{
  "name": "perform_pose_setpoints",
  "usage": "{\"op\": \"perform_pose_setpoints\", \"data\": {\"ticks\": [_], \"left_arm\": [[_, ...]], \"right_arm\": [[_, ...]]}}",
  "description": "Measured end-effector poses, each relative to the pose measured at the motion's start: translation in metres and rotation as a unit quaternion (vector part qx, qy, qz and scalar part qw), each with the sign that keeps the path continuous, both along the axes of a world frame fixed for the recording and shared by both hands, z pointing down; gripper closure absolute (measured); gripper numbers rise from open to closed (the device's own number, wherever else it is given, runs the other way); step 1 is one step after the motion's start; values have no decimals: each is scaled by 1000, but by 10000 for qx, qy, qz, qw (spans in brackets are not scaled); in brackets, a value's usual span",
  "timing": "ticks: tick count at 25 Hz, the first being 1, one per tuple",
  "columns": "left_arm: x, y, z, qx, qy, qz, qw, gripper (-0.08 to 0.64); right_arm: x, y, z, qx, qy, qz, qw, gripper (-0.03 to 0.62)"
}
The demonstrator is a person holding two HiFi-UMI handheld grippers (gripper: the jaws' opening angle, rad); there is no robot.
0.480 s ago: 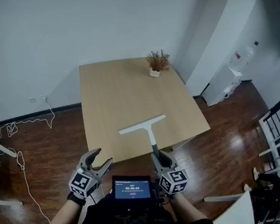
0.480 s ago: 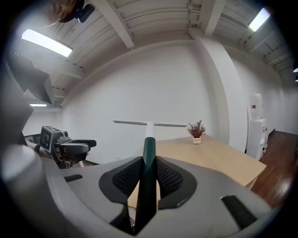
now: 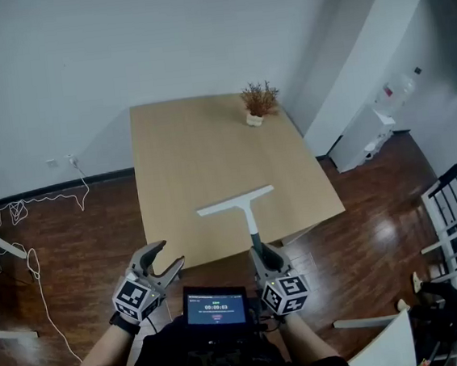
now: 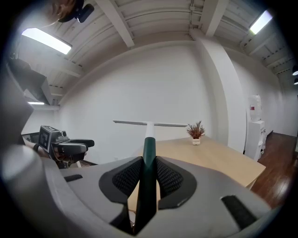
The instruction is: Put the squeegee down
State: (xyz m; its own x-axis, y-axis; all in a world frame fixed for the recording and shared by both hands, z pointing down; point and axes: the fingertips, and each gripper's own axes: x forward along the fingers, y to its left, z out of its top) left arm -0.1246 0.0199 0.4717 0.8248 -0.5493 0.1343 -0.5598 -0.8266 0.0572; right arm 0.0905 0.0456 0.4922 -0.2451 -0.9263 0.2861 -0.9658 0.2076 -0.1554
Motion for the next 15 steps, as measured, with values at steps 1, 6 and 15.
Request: {"op": "perform_pose_setpoints", "data": {"ticks": [1,6,15], "left_arm": [[-2,-2,0,-4,0,18,10000,311],[-7,-12,6,133,-100,202,9997,311],[-1,-37,3,69,-89,203,9997,311]], "right_arm": [[-1,-2,0,-2,6,18,10000,479],[-1,-15,0,71,99,129,9998,479],[10,-52,-2,86,288,120,9995,479]]}}
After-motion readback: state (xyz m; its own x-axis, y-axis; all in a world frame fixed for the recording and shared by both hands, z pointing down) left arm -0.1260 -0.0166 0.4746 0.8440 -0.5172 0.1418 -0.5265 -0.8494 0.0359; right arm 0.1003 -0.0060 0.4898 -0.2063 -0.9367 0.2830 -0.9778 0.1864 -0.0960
